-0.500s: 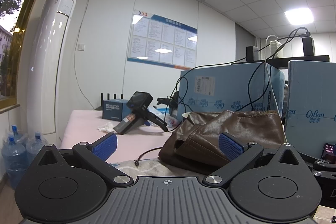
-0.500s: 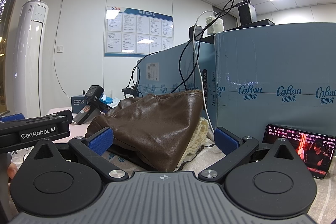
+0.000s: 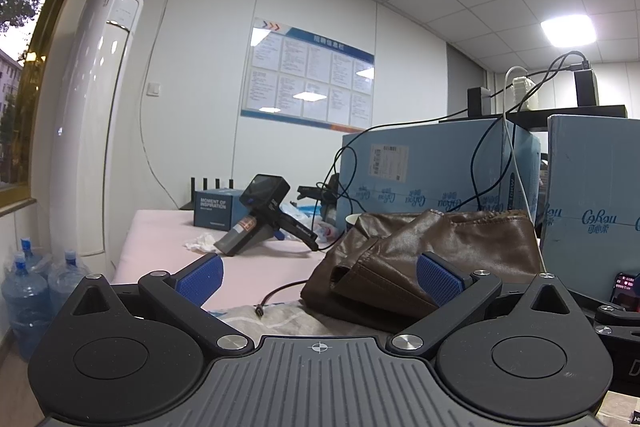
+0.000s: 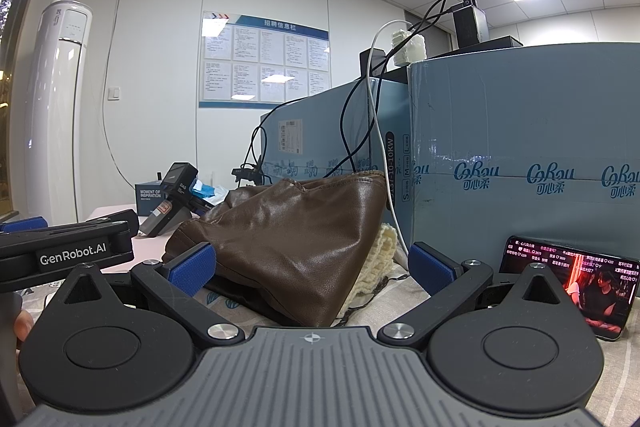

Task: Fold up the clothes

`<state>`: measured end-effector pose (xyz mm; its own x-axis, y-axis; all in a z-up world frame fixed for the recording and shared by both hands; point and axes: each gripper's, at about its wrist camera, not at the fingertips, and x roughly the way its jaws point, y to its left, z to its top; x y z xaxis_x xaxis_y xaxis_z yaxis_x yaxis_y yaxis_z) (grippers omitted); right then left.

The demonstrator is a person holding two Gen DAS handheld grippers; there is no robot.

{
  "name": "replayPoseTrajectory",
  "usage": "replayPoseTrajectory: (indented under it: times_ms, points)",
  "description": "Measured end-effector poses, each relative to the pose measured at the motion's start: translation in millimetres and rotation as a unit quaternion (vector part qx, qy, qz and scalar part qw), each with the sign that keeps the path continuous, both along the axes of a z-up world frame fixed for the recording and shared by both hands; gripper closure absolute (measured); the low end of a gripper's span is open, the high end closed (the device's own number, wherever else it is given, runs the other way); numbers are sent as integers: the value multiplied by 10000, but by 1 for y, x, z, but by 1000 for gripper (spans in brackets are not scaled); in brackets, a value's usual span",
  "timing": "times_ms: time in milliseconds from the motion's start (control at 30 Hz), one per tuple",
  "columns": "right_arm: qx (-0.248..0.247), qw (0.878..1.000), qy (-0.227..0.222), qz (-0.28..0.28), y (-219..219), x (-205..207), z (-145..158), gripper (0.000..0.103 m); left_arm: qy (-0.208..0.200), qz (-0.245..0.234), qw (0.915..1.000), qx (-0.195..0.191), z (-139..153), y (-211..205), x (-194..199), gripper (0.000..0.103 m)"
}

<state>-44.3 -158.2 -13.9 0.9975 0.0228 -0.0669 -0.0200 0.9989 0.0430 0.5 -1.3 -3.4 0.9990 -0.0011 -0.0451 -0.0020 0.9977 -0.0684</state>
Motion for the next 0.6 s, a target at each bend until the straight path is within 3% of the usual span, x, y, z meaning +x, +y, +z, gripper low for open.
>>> replayPoseTrajectory:
  times_ms: [600]
  points:
    - [1,10000,2,0,1,0,0,0,0,-15,10000,3,2,0,2,0]
